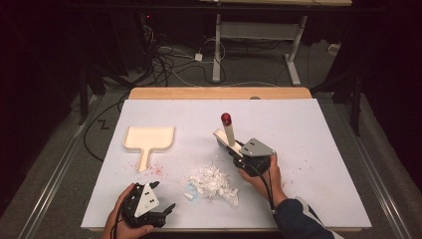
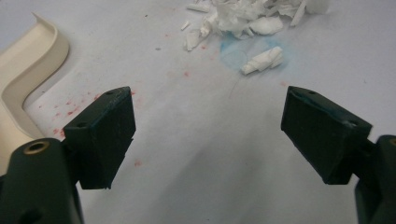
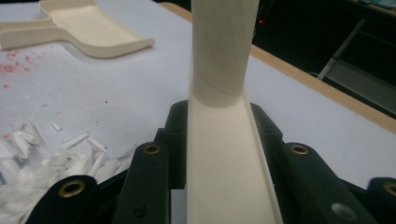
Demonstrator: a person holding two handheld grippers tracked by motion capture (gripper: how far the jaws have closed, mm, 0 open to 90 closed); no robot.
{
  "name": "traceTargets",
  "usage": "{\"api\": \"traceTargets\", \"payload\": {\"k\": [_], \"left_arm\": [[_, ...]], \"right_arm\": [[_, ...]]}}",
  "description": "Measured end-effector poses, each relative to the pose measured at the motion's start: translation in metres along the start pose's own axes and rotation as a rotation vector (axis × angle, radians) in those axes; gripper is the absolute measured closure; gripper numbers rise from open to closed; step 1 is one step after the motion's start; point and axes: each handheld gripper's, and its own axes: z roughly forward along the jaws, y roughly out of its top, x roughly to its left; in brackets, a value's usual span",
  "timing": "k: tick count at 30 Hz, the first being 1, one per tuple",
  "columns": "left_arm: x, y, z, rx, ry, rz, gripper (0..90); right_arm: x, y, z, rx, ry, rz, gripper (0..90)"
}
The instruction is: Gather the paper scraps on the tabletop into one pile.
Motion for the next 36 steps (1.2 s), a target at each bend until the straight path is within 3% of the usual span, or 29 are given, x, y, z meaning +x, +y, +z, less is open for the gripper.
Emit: {"api": "traceTargets", "payload": {"k": [3, 6, 8, 11, 15, 20, 25, 30, 36], "left_arm": [[0.001, -0.001, 0.000, 0.004, -0.002, -0.002, 16.9], [0.001, -0.002, -0.001, 0.003, -0.003, -0.005, 16.9], [0.000, -0.002, -0.001, 0.002, -0.003, -0.005, 16.9], [0.000, -0.002, -0.001, 0.003, -0.005, -0.004, 16.9], [-0.001, -0.001, 0.000, 0.006, -0.007, -0.001, 16.9], [-0.001, 0.000, 0.001, 0.011, -0.009, 0.006, 17.1], [-0.001, 0.000, 0.002, 0.011, -0.010, 0.005, 17.1], [-0.001, 0.000, 0.001, 0.011, -0.009, 0.009, 17.3], [-0.001, 0.000, -0.001, 0.008, -0.004, 0.014, 17.2]], "right_arm": [[0.004, -0.004, 0.012, 0.004, 0.070, -0.026, 67.6], [0.013, -0.003, 0.013, 0.003, 0.160, -0.071, 67.4], [0.020, -0.003, 0.010, -0.006, 0.245, -0.101, 67.2], [0.030, -0.003, 0.002, -0.002, 0.335, -0.166, 66.9], [0.032, -0.003, -0.014, -0.010, 0.400, -0.210, 67.2], [0.017, 0.003, -0.033, -0.055, 0.352, -0.180, 67.5], [-0.006, 0.010, -0.058, -0.099, 0.282, -0.110, 67.5], [-0.022, 0.006, -0.082, -0.056, 0.186, -0.084, 67.5], [-0.033, -0.015, -0.108, 0.012, 0.069, -0.044, 67.6]]}}
